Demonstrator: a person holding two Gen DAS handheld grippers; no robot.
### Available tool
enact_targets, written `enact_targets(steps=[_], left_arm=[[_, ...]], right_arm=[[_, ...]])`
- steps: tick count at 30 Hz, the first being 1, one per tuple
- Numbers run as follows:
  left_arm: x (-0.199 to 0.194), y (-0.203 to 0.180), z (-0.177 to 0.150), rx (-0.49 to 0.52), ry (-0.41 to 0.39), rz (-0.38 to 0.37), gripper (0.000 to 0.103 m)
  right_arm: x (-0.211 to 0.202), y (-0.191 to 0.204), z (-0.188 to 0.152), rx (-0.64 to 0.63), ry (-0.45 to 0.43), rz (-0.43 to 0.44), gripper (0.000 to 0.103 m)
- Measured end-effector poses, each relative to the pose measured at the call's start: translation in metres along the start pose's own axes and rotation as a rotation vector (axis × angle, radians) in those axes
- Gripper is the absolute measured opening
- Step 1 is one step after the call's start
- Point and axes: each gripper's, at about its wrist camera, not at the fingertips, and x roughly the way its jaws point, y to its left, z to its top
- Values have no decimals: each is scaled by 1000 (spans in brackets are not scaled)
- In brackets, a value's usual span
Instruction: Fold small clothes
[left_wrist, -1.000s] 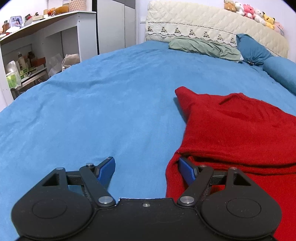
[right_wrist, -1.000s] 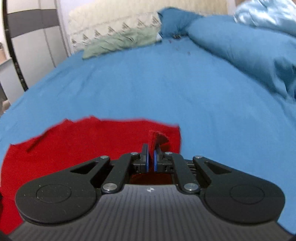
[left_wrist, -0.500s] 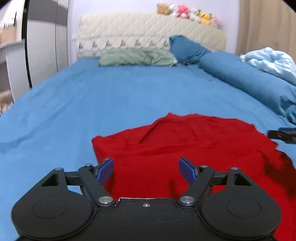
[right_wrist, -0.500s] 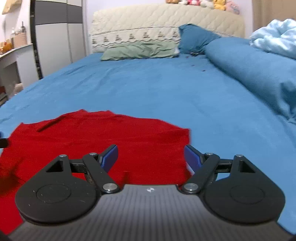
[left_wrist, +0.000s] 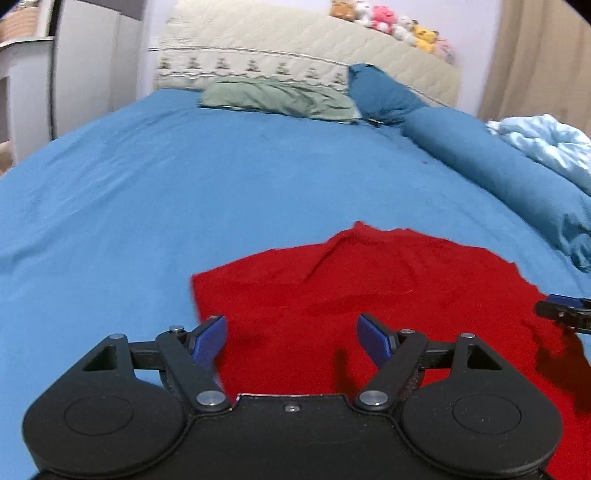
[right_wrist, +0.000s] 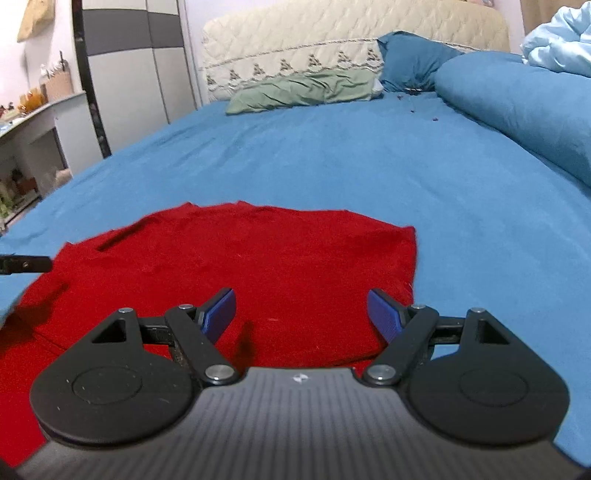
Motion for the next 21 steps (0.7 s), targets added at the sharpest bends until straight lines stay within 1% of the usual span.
enact_targets(steps=[2,4,6,8,10,12,16,18,21], left_arm=[[13,-1,5,11,13,-18,81],[33,4,8,9,44,14,81],[49,19,8,-45,68,46,81],[56,35,8,-128,27,28,83],[58,44,8,-193,7,8,84],[54,43,9,-194,8,5,84],[35,31,12,-143,42,51,84],[6,19,10,-117,13,90,84],[-51,0,8,-82,-43,129,84]], right_arm=[[1,2,2,-7,2,27,94],[2,3,2,-17,11,50,94],[11,4,1,-24,55,77,94],[22,2,-3,-29,85,71,94],[26,1,-8,-51,74,56,94],[28,0,-8,-50,67,43,95],[19,4,-4,-37,69,28,95],[4,4,1,-23,54,31,95],[-37,0,14,-5,18,41,95]])
